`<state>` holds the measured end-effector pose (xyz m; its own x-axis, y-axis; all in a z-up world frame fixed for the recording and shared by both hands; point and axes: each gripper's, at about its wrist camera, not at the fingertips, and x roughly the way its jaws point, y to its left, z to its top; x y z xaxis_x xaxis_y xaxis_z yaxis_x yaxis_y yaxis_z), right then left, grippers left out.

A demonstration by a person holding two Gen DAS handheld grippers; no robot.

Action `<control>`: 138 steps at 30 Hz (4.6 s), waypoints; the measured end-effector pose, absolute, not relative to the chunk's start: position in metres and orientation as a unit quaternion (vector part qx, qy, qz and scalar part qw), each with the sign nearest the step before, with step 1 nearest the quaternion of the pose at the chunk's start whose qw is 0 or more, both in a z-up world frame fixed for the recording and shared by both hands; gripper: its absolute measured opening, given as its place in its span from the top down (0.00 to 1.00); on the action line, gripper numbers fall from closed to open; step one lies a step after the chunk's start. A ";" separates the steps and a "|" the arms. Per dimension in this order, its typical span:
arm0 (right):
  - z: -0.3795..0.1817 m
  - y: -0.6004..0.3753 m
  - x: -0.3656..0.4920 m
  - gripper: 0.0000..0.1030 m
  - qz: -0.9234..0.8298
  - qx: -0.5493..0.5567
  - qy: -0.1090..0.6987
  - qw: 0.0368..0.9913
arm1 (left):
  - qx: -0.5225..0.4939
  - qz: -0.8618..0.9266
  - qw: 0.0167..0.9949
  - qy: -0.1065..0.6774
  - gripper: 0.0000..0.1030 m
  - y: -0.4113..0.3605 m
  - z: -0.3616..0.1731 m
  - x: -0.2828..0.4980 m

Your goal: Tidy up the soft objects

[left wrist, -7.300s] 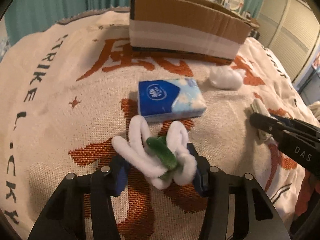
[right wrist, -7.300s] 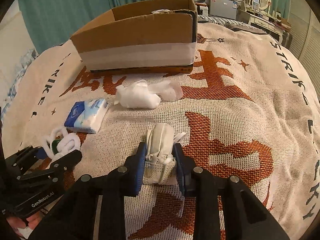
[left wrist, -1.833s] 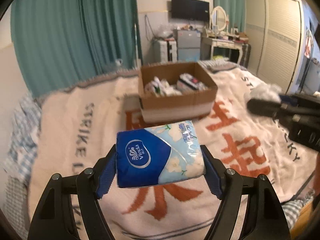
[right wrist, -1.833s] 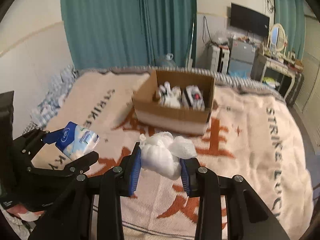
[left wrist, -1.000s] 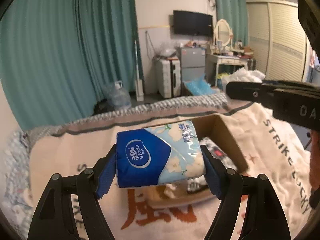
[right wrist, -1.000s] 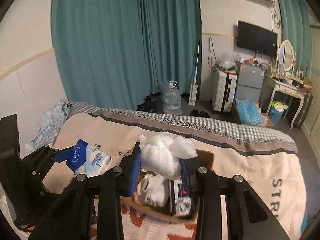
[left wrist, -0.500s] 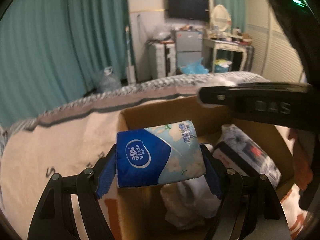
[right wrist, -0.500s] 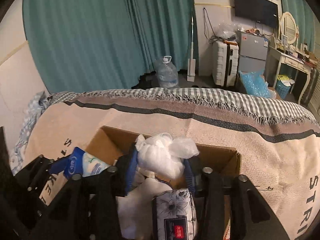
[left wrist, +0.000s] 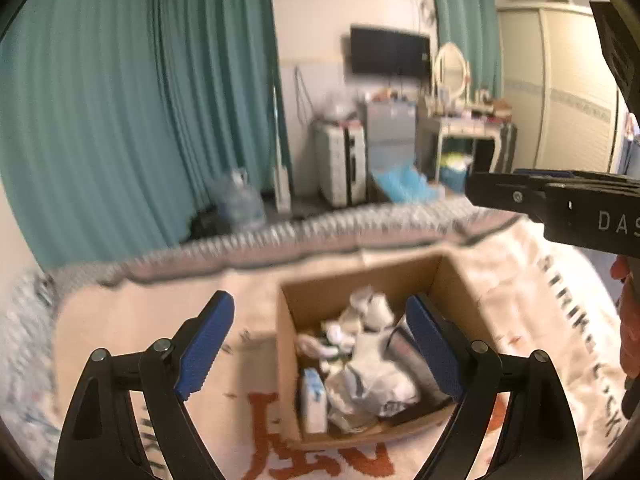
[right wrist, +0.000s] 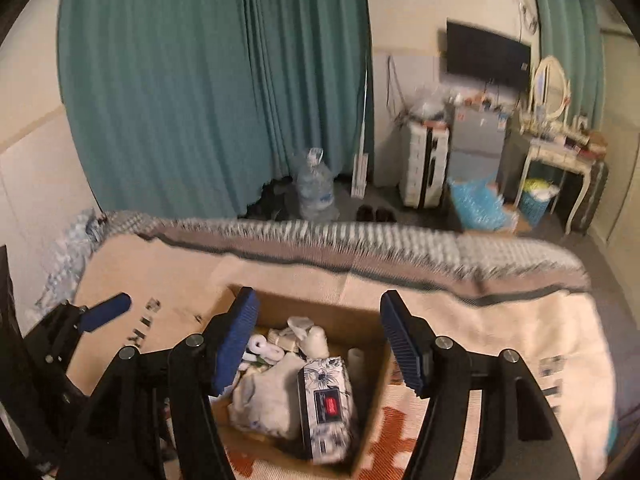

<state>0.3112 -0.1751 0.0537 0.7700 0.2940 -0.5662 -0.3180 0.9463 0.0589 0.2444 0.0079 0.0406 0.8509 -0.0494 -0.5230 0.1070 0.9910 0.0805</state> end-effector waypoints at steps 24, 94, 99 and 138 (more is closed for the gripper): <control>0.219 -0.209 -0.022 0.00 0.136 -0.023 0.092 0.986 | 0.064 0.018 0.998 0.018 0.06 0.019 0.205 -0.030; -0.028 -0.205 0.098 0.00 0.122 0.005 0.204 0.971 | 0.016 0.013 0.983 0.181 0.06 0.010 -0.002 0.068; -0.028 -0.205 0.098 0.00 0.121 0.005 0.206 0.971 | 0.015 0.013 0.983 0.182 0.06 0.010 -0.002 0.068; -0.027 -0.208 0.098 0.00 0.122 0.006 0.208 0.971 | 0.010 0.024 0.984 0.177 0.06 0.010 -0.003 0.063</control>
<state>0.0980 -0.2077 -0.0272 0.8839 0.2394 -0.4018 -0.2341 0.9702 0.0631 0.0631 0.0102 -0.0035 0.9362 0.0512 -0.3477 -0.0439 0.9986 0.0290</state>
